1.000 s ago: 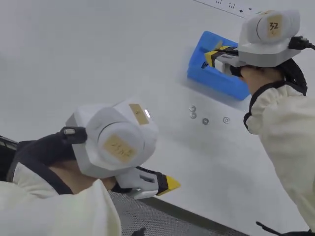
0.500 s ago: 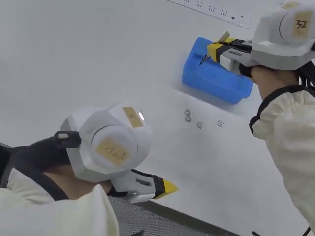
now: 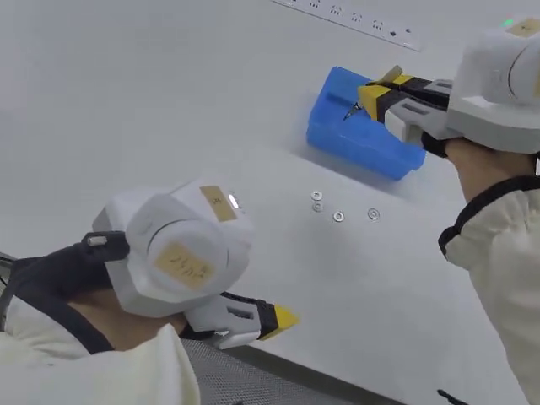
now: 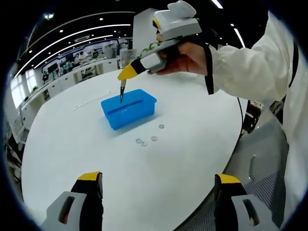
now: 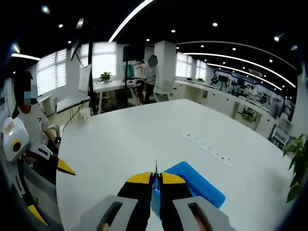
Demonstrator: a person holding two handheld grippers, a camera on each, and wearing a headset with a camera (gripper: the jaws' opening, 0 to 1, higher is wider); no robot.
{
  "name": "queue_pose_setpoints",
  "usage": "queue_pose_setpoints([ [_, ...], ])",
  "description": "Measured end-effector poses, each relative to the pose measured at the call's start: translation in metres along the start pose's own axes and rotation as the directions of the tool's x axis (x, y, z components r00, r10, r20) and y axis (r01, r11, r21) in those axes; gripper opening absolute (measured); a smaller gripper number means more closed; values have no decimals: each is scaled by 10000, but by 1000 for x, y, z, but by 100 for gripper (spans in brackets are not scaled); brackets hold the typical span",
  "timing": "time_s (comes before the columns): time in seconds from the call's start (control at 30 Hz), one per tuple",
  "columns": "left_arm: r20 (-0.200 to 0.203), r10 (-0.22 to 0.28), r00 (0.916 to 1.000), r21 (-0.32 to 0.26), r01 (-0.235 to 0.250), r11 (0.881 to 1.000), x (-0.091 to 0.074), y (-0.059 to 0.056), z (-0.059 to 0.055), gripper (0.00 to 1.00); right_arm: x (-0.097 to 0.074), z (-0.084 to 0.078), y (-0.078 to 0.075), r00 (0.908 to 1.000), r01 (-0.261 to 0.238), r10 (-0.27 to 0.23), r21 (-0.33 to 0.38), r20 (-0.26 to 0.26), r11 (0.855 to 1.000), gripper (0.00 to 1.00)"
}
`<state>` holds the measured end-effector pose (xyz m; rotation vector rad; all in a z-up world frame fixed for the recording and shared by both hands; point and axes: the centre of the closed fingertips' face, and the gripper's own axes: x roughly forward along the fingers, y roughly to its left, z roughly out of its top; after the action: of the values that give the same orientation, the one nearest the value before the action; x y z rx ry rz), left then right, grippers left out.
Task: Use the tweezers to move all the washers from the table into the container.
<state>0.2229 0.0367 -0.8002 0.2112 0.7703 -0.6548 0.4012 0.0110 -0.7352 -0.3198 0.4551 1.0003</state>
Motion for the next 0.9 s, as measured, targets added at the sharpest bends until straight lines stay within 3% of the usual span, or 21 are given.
queue_pose_setpoints([
  [0.23, -2, -33, 10000, -87, 33, 10000, 0, 0, -1, 99, -8, -16, 14, 9999, -22, 29, 440, -167, 9990, 1],
  [0.43, -125, -106, 9999, -116, 105, 9999, 0, -3, -5, 99, -9, -25, 20, 9996, 12, -5, 270, -273, 9996, 1],
  [0.9, -298, -259, 9992, -199, 253, 9995, 2, -5, -8, 99, 1, -53, 35, 9955, -430, 462, 395, -831, 9983, 1],
])
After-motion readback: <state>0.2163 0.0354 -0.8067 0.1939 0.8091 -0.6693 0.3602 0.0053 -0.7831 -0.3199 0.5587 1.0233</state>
